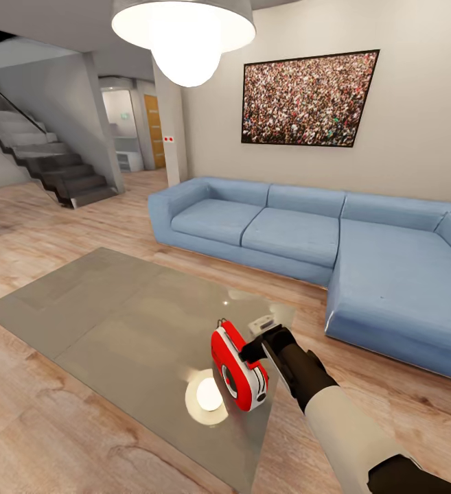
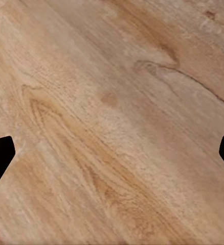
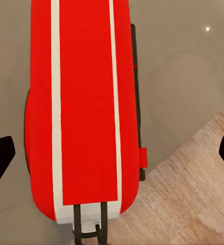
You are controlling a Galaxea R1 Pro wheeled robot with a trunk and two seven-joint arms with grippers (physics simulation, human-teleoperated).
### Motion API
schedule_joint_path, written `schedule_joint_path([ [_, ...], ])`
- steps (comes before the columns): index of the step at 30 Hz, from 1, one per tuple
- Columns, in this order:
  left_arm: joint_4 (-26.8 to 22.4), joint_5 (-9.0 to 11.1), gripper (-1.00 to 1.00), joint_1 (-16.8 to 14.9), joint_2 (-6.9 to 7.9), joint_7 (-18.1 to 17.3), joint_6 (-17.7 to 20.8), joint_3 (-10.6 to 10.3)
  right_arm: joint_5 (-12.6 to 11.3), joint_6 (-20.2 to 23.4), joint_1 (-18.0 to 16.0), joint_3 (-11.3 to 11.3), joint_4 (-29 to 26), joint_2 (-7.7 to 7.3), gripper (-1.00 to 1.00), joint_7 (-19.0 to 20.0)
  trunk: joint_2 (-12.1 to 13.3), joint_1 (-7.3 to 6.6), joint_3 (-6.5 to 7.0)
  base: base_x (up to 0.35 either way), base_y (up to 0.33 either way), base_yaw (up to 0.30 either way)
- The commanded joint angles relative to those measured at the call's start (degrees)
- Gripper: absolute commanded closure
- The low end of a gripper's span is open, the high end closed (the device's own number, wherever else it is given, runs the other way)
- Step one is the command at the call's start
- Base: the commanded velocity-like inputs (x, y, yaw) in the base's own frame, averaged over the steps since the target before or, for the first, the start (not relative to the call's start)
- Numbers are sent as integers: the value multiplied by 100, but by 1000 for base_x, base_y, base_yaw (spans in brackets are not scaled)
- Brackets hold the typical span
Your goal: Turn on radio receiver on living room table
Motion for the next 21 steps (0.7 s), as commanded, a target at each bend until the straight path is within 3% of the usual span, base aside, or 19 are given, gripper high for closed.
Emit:
schedule_joint_path([
  [1, 0, 0, -100, 0, -1, 0, 0, 0, -1, 1, -1, 0, 0, 0, -100, -43, 0, 0, 0, 0, 0, 0],
  [7, 0, 0, -100, 0, -2, 0, 0, 0, -15, -1, 1, 8, -1, 0, -100, -241, 0, 0, 0, 0, 0, 0],
  [21, 0, 0, -100, 0, -3, 0, 0, 0, -53, -1, -1, 17, 7, 3, -100, -182, 0, 0, 0, 0, 0, 0],
])
